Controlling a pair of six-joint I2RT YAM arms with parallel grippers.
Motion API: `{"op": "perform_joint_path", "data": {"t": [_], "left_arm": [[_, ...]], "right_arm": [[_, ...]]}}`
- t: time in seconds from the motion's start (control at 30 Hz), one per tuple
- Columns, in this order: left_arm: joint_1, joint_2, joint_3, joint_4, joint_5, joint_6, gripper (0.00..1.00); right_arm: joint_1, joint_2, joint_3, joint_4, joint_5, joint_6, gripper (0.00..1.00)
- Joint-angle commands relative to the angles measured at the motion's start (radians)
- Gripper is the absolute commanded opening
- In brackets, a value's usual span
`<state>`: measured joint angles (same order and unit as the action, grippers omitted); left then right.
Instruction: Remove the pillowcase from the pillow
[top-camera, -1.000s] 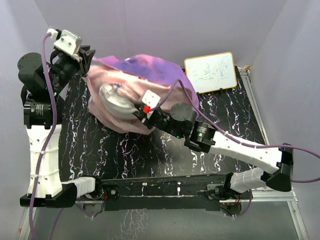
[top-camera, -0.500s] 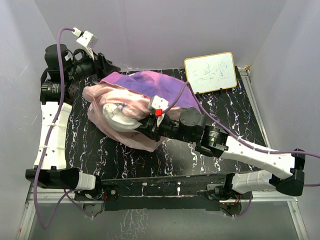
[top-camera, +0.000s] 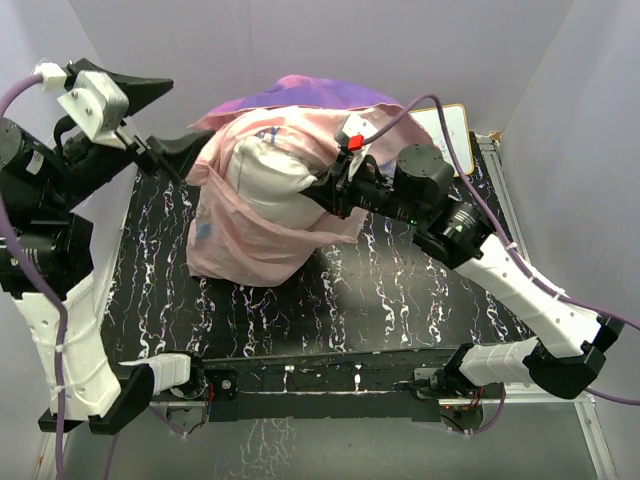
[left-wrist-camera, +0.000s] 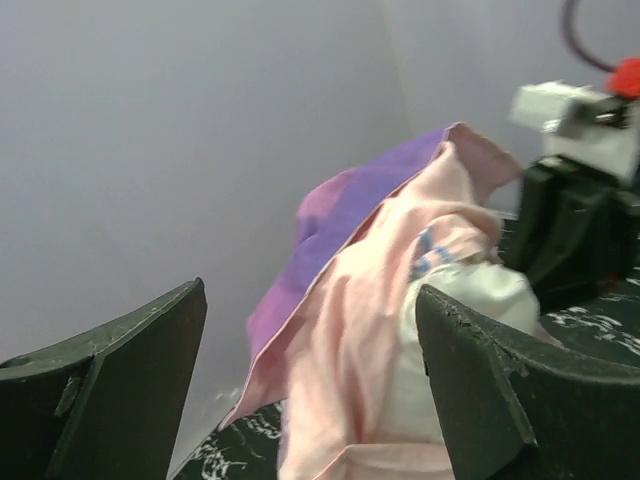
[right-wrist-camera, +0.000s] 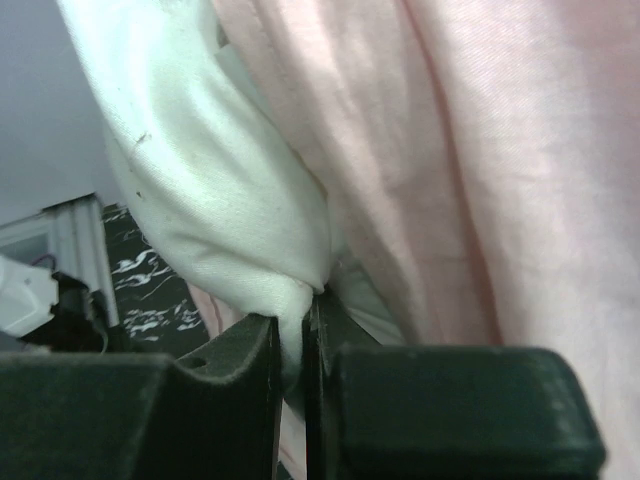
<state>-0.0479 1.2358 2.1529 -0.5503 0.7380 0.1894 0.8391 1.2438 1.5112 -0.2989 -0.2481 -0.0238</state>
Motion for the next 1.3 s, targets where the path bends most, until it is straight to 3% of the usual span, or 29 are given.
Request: {"op": "perform_joint_path", "data": {"t": [0.0, 0.3, 0.6, 0.73, 0.9, 1.0, 1.1, 1.27], "left_arm": [[-0.004, 0.031, -0.023, -0.042, 0.224, -0.092, 0.83], [-0.003, 0.045, -0.133, -0.123, 0.123, 0.089, 0.73], [-0.003, 0.099, -0.119, -0.29, 0.408, 0.053, 0.76], [-0.004, 0.061, -0.149, -0.202, 0.378, 0.011, 0.74], [-0.003, 0.007, -0.218, -0.025, 0.21, -0.048, 0.59], [-0.004, -0.001, -0.168, -0.011, 0.138, -0.017, 0.69], [-0.003, 0.007, -0.078, -0.068, 0.216, 0.004, 0.76], [-0.003, -0.022, -0.066, -0.084, 0.272, -0.013, 0.77]], "right_arm": [[-0.009, 0.054, 0.087, -0.042, -0.222, 0.027, 0.08], [-0.025, 0.082, 0.12, -0.106, -0.341, 0.02, 0.08], [-0.031, 0.118, 0.138, -0.108, -0.366, 0.036, 0.08], [-0.031, 0.109, 0.137, -0.118, -0.35, 0.021, 0.08], [-0.033, 0.094, 0.133, -0.12, -0.363, 0.024, 0.08], [-0.036, 0.077, 0.115, -0.126, -0.356, 0.019, 0.08], [-0.044, 0.059, 0.093, -0.126, -0.353, 0.017, 0.08], [-0.05, 0.049, 0.08, -0.126, -0.356, 0.015, 0.08]]}}
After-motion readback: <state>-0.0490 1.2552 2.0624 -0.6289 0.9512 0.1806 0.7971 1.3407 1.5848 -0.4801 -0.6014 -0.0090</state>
